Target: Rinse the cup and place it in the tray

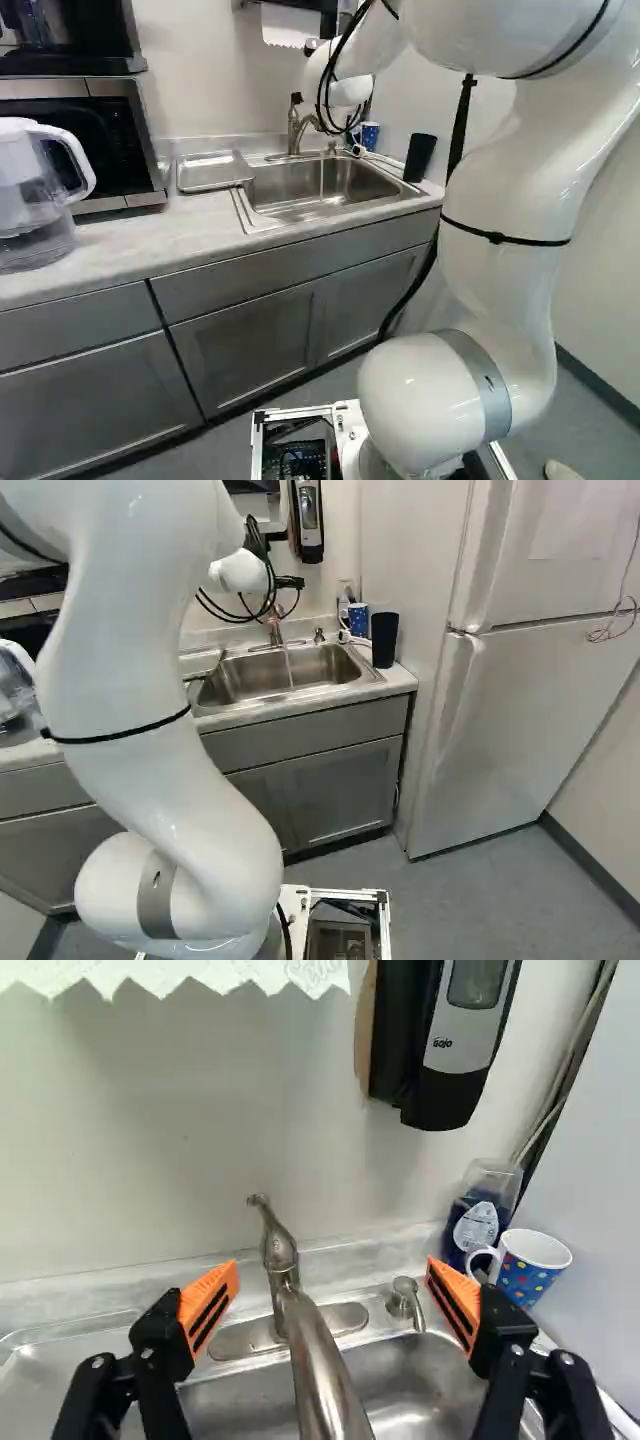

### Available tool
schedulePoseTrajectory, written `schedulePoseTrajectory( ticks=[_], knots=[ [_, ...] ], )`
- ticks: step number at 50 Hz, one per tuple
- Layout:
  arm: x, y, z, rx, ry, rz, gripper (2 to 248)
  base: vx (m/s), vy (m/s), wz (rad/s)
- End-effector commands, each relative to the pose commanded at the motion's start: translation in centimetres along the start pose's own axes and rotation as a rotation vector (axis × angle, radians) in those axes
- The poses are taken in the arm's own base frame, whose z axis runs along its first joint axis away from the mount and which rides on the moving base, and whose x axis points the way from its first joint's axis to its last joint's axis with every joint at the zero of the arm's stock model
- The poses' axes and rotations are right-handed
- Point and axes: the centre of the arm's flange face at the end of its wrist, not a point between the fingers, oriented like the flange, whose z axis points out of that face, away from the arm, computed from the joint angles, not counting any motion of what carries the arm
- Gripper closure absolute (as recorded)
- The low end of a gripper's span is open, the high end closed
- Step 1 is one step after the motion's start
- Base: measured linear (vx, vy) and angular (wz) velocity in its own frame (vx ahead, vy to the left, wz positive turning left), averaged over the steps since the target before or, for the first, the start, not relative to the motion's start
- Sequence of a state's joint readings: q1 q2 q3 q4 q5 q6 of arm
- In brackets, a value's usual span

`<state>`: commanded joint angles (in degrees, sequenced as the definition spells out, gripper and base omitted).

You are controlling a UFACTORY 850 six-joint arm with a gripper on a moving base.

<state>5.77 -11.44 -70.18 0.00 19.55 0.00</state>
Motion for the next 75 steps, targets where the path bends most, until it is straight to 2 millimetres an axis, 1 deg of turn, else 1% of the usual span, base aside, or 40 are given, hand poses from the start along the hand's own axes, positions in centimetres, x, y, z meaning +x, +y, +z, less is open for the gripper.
schedulePoseTrajectory(
  ticks=[6, 21, 43, 75],
  knots=[
    [-0.2, -0.1, -1.0, 0.001, -0.009, 0.000, 3, 0.000, 0.000, 0.000],
    [-0.3, -0.1, -1.5, 0.002, -0.011, 0.000, 3, 0.000, 0.000, 0.000],
    [-1.0, -0.4, -4.6, 0.006, -0.037, -0.001, 3, 0.000, 0.000, 0.000],
    [-2.1, -0.6, -8.3, 0.011, -0.082, -0.003, 3, 0.000, 0.000, 0.000]
  ],
)
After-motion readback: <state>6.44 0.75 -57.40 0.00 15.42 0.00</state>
